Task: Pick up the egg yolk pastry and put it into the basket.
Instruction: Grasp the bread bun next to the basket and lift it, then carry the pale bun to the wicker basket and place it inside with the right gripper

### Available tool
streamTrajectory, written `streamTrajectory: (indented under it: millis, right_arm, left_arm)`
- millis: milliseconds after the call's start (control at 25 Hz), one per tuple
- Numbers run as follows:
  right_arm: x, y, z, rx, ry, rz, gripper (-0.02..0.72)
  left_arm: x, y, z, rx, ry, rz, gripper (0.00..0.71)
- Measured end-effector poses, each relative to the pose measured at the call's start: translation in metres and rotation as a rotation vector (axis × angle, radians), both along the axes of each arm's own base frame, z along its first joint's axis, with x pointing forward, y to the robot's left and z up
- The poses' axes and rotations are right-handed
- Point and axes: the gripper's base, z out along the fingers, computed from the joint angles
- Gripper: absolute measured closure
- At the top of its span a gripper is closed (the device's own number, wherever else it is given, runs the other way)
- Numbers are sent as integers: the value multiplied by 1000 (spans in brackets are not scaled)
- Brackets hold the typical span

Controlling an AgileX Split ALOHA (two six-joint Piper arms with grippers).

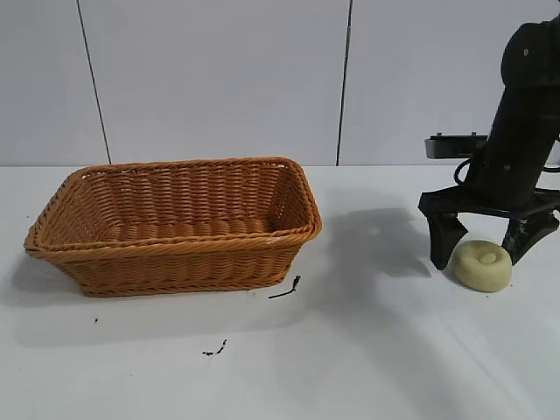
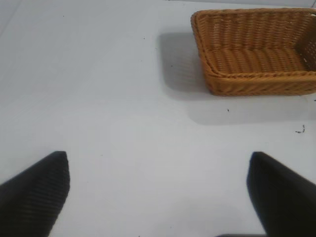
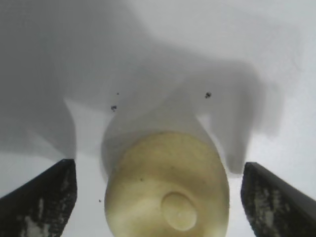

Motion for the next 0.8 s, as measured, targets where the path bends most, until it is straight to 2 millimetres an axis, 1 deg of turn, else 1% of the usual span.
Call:
streamTrajectory:
  millis: [160,240,360,400,440,480,560,800]
  right_arm:
    - [-1,0,0,0,11,1,232]
    - [-1,0,0,0,13,1,320]
    - [-1,0,0,0,15,1,476]
    - [-1,0,0,0,15,2,520]
    - [-1,0,0,-1,14,7,548]
    - [-1,0,0,-1,14,9,570]
    - [-1,0,1,-1,14,10,590]
    - [-1,0,1,-2,14,18,601]
  left_arm:
    - [0,0,0,0,0,0,14]
    - [0,0,0,0,0,0,14]
    - [0,0,0,0,0,0,14]
    - [0,0,0,0,0,0,14]
    - [0,0,0,0,0,0,14]
    - [0,0,0,0,0,0,14]
    - [0,0,0,0,0,0,14]
    - [0,0,0,0,0,0,14]
